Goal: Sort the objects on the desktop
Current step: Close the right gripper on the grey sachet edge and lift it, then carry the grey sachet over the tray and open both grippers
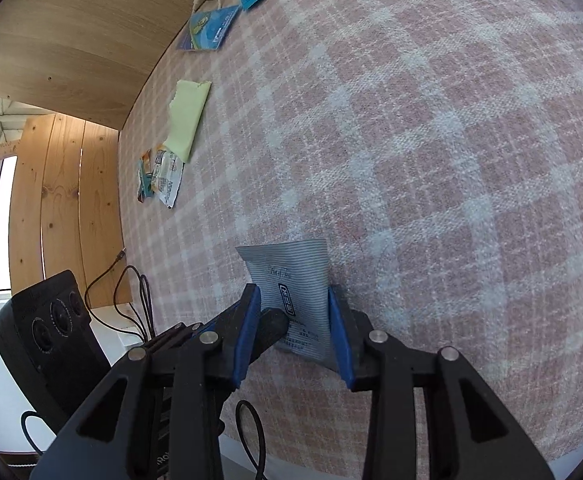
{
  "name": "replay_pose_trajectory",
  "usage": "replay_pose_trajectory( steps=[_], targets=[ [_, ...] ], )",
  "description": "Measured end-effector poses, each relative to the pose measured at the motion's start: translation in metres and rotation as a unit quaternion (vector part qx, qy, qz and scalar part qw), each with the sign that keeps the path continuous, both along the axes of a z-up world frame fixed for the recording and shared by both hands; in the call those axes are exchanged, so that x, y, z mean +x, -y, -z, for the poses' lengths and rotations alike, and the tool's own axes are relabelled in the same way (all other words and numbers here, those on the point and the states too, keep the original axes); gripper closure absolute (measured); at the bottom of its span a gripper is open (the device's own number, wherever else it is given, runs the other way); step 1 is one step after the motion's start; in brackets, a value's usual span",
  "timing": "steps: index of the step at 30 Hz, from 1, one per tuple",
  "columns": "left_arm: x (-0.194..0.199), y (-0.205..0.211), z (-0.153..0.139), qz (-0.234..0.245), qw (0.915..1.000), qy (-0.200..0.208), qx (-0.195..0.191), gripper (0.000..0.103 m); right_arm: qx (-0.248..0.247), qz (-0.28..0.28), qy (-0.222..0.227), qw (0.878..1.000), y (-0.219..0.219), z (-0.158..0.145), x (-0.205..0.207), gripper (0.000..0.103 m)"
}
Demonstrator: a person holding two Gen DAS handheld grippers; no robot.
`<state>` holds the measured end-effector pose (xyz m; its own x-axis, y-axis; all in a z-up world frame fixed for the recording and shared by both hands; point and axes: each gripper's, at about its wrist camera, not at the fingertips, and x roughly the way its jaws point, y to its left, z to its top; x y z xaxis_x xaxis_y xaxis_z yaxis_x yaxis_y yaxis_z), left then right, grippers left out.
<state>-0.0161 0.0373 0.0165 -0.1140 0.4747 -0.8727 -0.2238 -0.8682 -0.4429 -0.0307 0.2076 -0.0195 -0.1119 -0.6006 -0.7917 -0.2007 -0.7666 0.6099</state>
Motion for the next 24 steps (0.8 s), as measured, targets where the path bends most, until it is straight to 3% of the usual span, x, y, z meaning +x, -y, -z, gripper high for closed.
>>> replay_pose_trajectory(
  steps=[1, 2, 9, 16, 24],
  targets=[
    [0.003, -0.005, 0.0, 0.005, 1.0, 0.001, 0.004, 0.098, -0.008, -0.001, -0.001, 1.0, 0.001, 0.001, 0.001, 0.075],
    [0.005, -0.008, -0.002, 0.003, 1.0, -0.001, 0.003, 0.103, -0.014, 0.0, 0.002, 1.0, 0.0, 0.002, 0.002, 0.079],
    [0.011, -0.029, -0.018, -0.003, 0.9999, -0.014, 0.006, 0.103, -0.028, 0.015, -0.011, 0.999, -0.026, -0.012, 0.008, 0.092],
    [0.015, -0.081, -0.039, 0.018, 0.9992, -0.033, 0.012, 0.103, -0.027, 0.037, -0.037, 0.998, -0.069, -0.038, 0.02, 0.092],
    [0.024, -0.171, -0.075, 0.081, 0.9944, -0.055, 0.04, 0.103, -0.026, 0.09, -0.074, 0.993, -0.165, -0.078, 0.045, 0.092]
  ],
)
